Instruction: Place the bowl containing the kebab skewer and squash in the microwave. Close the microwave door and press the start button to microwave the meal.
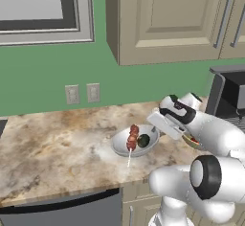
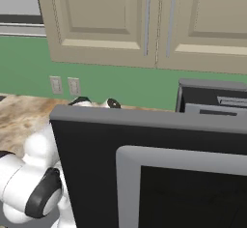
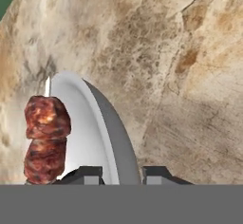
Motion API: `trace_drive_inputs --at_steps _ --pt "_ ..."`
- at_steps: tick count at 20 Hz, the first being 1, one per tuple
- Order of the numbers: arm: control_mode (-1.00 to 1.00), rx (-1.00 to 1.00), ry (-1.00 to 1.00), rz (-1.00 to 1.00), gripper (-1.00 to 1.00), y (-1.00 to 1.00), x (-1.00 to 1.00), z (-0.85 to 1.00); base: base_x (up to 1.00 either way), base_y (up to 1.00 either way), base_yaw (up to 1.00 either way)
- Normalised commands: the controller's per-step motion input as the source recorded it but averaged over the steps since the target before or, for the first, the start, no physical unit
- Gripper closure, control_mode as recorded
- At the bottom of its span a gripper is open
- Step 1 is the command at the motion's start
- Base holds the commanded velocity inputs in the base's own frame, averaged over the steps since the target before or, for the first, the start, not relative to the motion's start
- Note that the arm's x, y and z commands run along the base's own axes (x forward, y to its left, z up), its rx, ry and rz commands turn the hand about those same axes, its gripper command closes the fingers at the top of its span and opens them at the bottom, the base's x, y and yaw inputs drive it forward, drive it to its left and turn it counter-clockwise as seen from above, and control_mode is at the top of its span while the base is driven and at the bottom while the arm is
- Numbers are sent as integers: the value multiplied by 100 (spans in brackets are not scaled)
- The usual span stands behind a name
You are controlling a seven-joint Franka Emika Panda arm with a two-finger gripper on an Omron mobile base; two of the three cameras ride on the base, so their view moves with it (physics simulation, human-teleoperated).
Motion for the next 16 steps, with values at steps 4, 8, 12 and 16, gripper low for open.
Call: trace_drive_inputs --at_steps 4,8,12,16 --pt "-100 -7 -28 0 100 14 -9 51 0 0 0" --pt "-100 -3 -26 -1 100 9 -4 48 0 0 0" --pt "-100 0 -15 -4 100 0 -25 82 0 0 0" --pt "-100 6 -3 -3 100 -6 -49 96 0 0 0"
